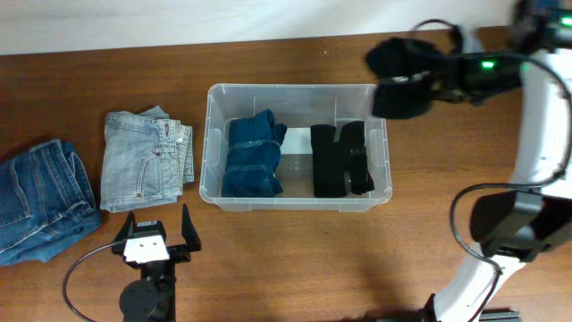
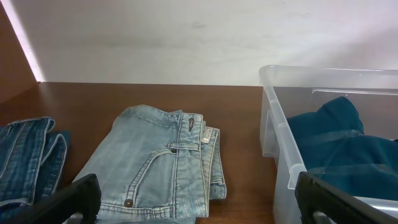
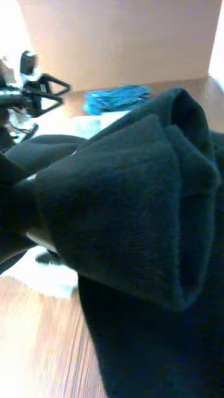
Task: Pack container
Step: 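Grasp the second folded black garment and lift it toward the bin, then lower the black garment into the bin beside the first and release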
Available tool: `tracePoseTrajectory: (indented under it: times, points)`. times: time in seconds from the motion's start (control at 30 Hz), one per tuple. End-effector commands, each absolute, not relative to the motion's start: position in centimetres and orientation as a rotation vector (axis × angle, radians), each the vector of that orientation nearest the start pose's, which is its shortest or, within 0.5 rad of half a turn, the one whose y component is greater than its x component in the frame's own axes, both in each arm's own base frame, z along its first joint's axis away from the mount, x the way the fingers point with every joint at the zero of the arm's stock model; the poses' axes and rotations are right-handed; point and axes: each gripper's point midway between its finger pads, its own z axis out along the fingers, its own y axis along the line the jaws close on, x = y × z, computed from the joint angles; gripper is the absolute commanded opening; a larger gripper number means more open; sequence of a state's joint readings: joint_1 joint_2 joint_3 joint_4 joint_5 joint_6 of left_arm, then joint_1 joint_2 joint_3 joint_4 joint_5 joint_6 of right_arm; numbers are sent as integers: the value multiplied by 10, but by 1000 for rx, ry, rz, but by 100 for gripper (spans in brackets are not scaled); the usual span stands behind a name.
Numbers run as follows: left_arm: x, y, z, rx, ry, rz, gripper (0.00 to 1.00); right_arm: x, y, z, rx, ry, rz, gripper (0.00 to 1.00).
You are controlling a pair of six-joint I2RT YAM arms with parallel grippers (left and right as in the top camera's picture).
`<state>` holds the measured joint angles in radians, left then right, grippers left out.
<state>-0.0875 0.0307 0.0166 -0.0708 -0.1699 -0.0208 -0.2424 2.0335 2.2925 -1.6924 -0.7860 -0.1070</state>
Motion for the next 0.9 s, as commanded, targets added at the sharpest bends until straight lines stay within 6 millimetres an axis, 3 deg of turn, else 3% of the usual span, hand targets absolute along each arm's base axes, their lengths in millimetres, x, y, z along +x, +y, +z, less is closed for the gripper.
tracePoseTrajectory:
  times: [0.0,0.17,0.33,0.53,0.73,0.87]
  points:
    - [246,11,155,-94,1654,63,99,399,79,280,17,2733,1048,4]
    - [246,11,155,-94,1654,64,99,395,124,265,-16,2848,864,4]
    - [246,11,155,-94,1654,63,99,391,150,251,33,2915,611,4]
    - [246,11,156,-94,1653,64,99,387,199,255,-33,2876,644,4]
    - [246,11,155,-94,1654,63,100,386,217,251,-63,2869,646,4]
    - [246,11,155,-94,1654,64,100,388,224,233,-4,2893,644,4]
